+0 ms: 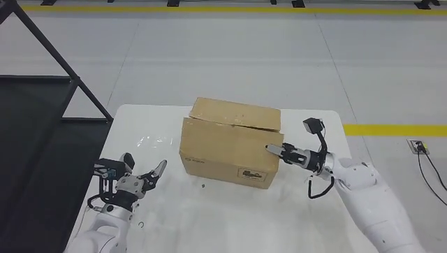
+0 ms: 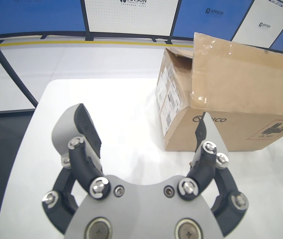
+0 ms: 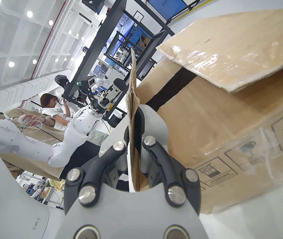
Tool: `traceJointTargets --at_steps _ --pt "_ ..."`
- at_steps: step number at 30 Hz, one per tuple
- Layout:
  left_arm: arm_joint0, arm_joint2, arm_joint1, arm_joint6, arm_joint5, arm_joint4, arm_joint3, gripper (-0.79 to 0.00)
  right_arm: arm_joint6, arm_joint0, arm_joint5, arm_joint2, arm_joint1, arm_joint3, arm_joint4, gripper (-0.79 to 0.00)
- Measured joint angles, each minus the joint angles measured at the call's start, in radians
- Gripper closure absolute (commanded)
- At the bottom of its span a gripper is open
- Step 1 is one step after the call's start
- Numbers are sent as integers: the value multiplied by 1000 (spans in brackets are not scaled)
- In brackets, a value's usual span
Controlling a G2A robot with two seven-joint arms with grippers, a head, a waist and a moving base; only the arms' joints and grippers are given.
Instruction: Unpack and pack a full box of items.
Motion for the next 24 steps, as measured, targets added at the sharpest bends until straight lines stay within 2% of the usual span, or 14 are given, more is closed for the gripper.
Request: traceJointTargets --at_steps 11,24 --pt "-16 -16 -2 -7 19 -3 3 -785 -52 -56 -53 -39 48 -97 9 0" --pt "-16 -57 -3 -3 43 -20 -7 -785 -132 -112 -132 -132 145 -213 6 0"
